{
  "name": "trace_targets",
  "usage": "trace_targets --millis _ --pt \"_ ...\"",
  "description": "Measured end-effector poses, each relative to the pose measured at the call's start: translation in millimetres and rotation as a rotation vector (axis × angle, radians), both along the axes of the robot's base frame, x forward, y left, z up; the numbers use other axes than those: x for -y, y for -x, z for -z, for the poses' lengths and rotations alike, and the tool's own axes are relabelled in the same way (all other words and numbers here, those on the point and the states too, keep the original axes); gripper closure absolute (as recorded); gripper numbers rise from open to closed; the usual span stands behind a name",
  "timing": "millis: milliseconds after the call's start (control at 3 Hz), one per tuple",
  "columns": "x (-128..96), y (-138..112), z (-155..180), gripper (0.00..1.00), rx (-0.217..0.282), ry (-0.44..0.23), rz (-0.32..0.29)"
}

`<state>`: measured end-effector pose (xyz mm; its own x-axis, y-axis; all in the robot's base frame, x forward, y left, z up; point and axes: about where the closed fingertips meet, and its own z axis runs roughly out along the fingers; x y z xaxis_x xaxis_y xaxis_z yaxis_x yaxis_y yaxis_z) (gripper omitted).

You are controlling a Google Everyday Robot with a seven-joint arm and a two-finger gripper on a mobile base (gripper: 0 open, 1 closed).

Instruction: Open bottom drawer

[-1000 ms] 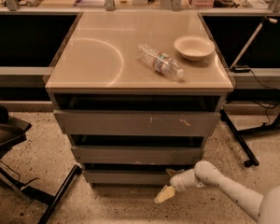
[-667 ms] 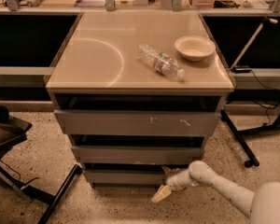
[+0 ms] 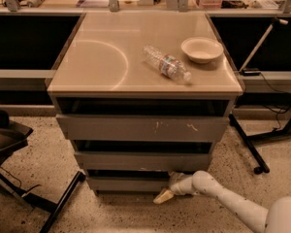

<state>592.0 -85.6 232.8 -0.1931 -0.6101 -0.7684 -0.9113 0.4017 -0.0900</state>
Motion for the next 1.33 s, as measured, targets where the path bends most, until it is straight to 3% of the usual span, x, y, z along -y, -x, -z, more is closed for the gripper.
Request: trace_targets --millis 333,667,1000,1333 --pt "-3.2 -2.7 9.1 0.0 -0.01 0.007 0.001" --pt "-6.0 -31.1 52.9 0.0 -0.037 0.049 0.065" --pt "-6.0 -30.8 53.1 0.0 -0.037 0.049 0.065" --pt "-6.1 -30.8 53.1 0.18 -0.037 0.049 0.065"
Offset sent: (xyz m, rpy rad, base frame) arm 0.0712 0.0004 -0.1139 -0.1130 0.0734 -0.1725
